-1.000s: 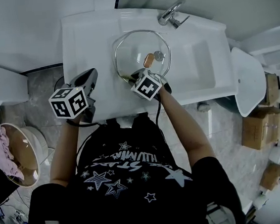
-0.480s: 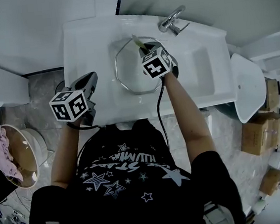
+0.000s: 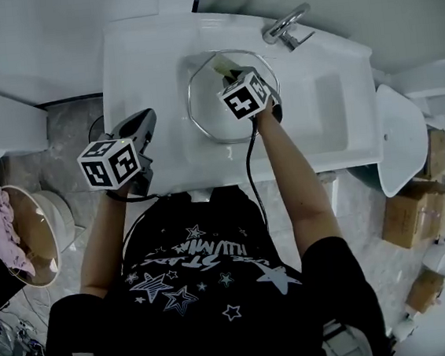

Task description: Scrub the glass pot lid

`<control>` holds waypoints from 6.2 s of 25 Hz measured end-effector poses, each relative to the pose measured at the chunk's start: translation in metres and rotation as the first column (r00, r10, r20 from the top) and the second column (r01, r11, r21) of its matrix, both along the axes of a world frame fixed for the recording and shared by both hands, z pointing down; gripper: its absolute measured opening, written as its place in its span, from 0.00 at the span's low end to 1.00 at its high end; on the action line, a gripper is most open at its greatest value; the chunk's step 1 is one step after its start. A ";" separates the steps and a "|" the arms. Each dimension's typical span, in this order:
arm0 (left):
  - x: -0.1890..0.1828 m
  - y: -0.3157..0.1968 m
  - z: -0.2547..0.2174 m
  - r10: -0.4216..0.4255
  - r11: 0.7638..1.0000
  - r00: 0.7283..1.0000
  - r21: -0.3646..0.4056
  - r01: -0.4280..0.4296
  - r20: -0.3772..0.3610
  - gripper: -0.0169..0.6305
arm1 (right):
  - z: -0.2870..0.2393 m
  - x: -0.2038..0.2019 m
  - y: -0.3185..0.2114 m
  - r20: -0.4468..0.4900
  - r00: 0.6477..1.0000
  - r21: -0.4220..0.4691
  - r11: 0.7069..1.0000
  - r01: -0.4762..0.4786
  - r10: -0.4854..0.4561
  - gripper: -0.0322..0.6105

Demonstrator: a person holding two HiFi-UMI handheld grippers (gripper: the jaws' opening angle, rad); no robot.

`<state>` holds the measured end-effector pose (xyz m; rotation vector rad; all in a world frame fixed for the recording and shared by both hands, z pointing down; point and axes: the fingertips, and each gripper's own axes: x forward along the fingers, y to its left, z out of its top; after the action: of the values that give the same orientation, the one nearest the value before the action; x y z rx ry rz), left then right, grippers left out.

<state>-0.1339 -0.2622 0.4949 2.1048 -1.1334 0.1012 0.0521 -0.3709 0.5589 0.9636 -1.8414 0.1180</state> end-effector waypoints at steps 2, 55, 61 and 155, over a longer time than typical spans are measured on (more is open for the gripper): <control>0.001 0.001 0.002 0.002 1.000 1.000 -0.004 -0.002 -0.005 0.04 | 0.004 -0.005 0.008 0.000 1.000 -0.006 1.000 0.013 -0.013 0.15; 0.076 0.008 -0.017 -0.010 1.000 1.000 0.017 0.009 0.026 0.04 | -0.011 0.149 0.084 0.030 0.990 -0.062 0.988 0.143 -0.141 0.15; 0.079 0.005 -0.023 -0.085 0.996 0.996 0.025 0.084 0.040 0.04 | -0.034 0.117 0.009 -0.012 0.961 0.073 0.959 0.275 -0.275 0.15; 0.113 0.034 0.000 -0.058 0.996 0.994 -0.056 0.063 0.097 0.04 | 0.067 0.167 0.096 0.045 0.981 -0.206 0.959 0.192 -0.187 0.16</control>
<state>-0.0212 -0.2283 0.4949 2.0300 -1.2351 0.2065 0.2192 -0.2752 0.6255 0.6382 -1.8918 0.2035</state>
